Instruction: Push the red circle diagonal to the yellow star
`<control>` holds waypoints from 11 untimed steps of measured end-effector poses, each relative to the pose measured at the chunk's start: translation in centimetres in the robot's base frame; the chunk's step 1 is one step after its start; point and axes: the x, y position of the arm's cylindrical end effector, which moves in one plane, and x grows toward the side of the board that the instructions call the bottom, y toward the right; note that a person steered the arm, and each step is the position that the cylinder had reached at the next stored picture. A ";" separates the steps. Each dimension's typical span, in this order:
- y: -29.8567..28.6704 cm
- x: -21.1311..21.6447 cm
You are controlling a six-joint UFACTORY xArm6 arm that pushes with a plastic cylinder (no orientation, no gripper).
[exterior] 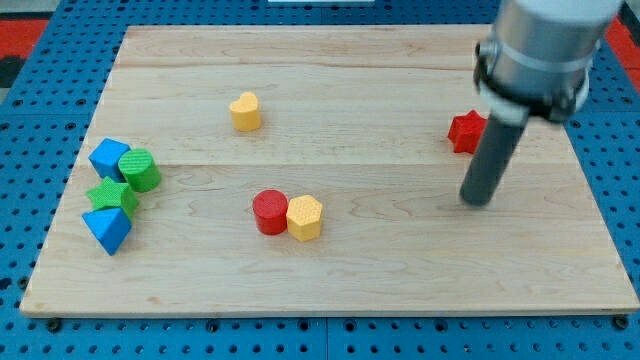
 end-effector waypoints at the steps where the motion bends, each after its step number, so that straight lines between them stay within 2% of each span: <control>1: -8.3 8.1; 2: -16.4 6.4; 3: -14.8 0.1; 4: -14.3 -1.4; 5: -17.8 -0.5; 6: -17.7 2.2; 7: -21.8 4.8; 8: -26.0 2.6; 9: -23.0 -1.1; 11: -16.5 -5.4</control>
